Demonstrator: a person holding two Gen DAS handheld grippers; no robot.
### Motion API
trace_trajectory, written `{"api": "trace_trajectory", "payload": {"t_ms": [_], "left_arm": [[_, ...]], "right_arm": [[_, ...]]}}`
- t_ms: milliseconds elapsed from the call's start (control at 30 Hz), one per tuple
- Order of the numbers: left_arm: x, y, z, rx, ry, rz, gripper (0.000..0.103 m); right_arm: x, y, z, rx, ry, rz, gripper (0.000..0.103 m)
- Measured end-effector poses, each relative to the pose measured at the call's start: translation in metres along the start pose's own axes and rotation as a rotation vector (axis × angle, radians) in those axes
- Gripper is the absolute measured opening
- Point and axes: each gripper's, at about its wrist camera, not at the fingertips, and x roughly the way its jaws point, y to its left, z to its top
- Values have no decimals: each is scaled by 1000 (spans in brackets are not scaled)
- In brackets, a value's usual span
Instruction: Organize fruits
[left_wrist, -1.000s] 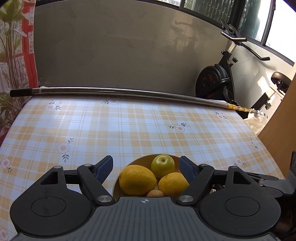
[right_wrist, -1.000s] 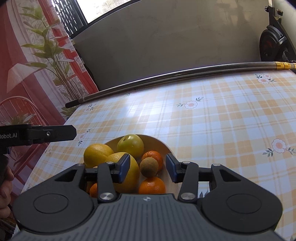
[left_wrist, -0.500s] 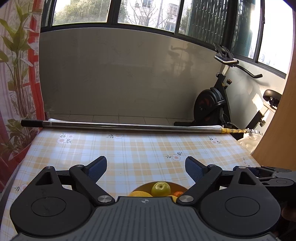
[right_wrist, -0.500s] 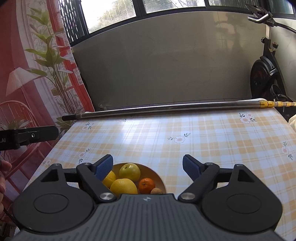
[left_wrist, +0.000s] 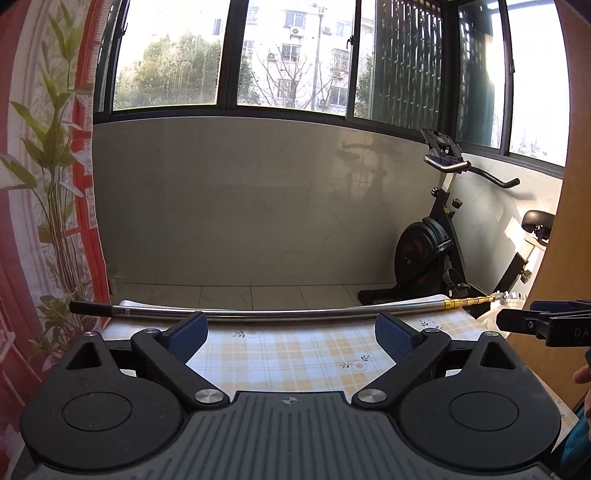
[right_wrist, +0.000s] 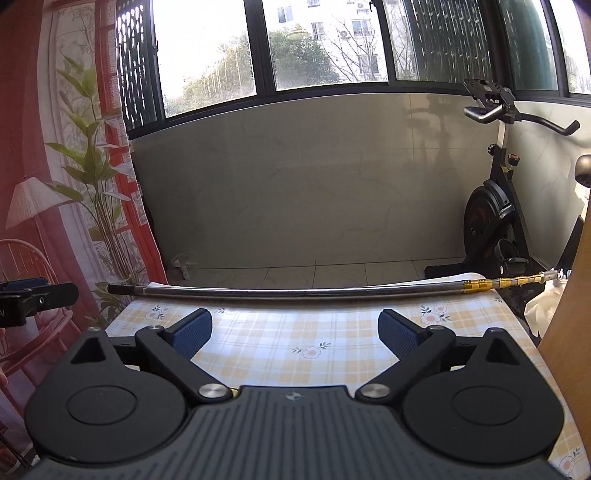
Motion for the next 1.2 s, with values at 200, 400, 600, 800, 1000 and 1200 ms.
{"api": "trace_trajectory", "payload": {"t_ms": [200,400,600,800,1000,1200], "left_arm": [[-26,-16,15,56,-72,7,103],[-47,-29,22,77,-113,14,103],[-63,-34,27,68,-152,37,103],[-73,-39,27,75,-201,55,103],[-74,-36,28,37,-184,38,103],[-77,-31,26,24,-188,29,103]], "right_arm": [[-17,18,11,-16,-31,50,103],[-31,36,17,-37,-71,66,103],[-42,43,20,-22,-101,71,103],[-53,44,22,-18,-143,62,103],[-60,44,21,-21,-152,58,103],[-63,43,20,-25,-151,50,103]]}}
